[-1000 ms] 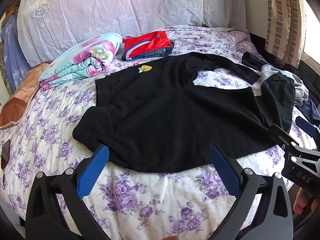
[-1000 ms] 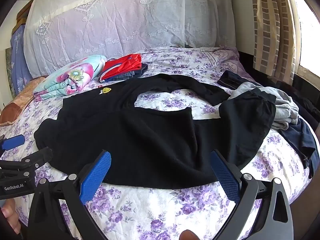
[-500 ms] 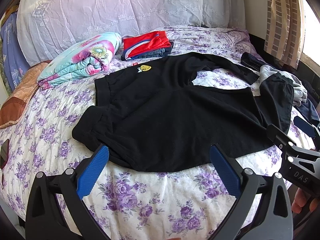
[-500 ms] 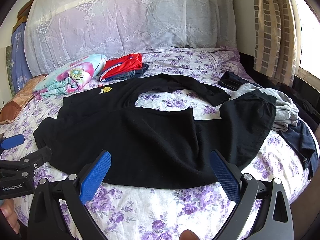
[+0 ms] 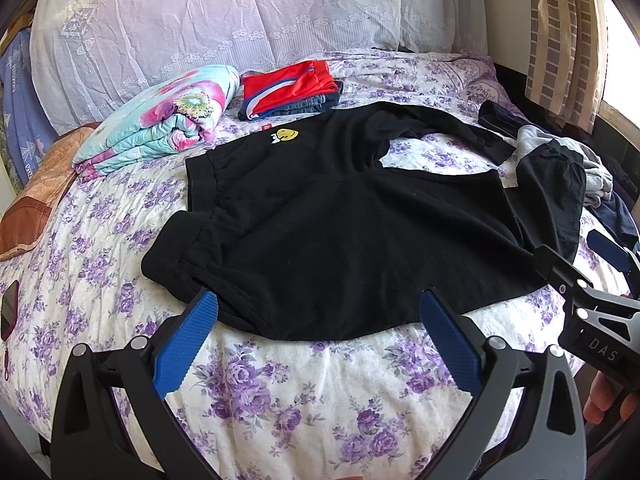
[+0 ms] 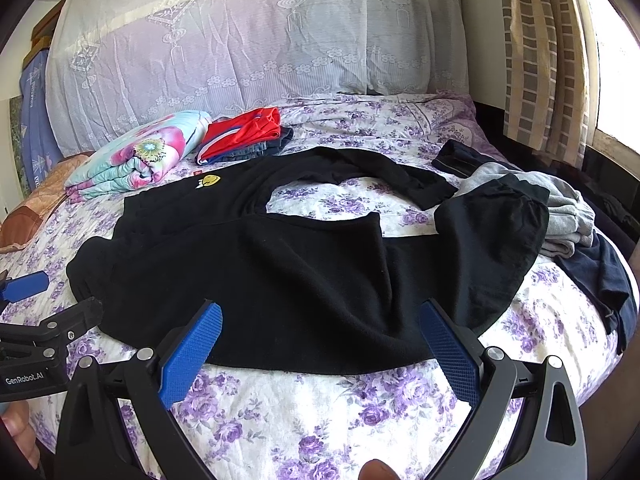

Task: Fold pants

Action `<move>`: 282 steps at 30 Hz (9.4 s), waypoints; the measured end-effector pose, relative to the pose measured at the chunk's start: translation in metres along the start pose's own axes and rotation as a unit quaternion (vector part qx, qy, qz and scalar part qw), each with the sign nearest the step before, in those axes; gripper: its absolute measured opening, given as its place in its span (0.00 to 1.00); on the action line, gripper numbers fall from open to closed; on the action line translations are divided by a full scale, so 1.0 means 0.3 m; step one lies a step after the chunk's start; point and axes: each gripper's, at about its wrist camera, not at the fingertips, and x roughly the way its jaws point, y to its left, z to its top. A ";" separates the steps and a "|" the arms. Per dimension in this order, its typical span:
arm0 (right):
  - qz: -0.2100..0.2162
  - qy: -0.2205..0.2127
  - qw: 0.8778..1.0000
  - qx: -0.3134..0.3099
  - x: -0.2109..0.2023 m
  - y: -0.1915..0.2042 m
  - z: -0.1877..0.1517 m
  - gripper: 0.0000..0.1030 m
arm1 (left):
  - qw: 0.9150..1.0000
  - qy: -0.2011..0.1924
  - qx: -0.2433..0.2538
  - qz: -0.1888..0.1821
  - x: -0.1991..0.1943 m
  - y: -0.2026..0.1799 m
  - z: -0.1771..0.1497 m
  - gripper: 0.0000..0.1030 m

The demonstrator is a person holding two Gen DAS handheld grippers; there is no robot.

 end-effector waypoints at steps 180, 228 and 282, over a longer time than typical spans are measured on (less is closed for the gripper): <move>0.022 0.109 0.991 -0.073 0.709 -0.358 0.586 0.83 | 0.994 0.030 -0.038 -0.099 0.419 0.614 0.310 0.88; 0.262 0.213 0.774 -0.536 0.961 0.784 0.713 0.03 | 0.937 0.177 0.133 -0.269 0.761 1.137 0.526 0.09; -0.136 0.270 0.950 0.074 1.108 0.147 0.580 0.60 | 0.920 0.118 0.155 -0.340 0.362 0.368 0.051 0.88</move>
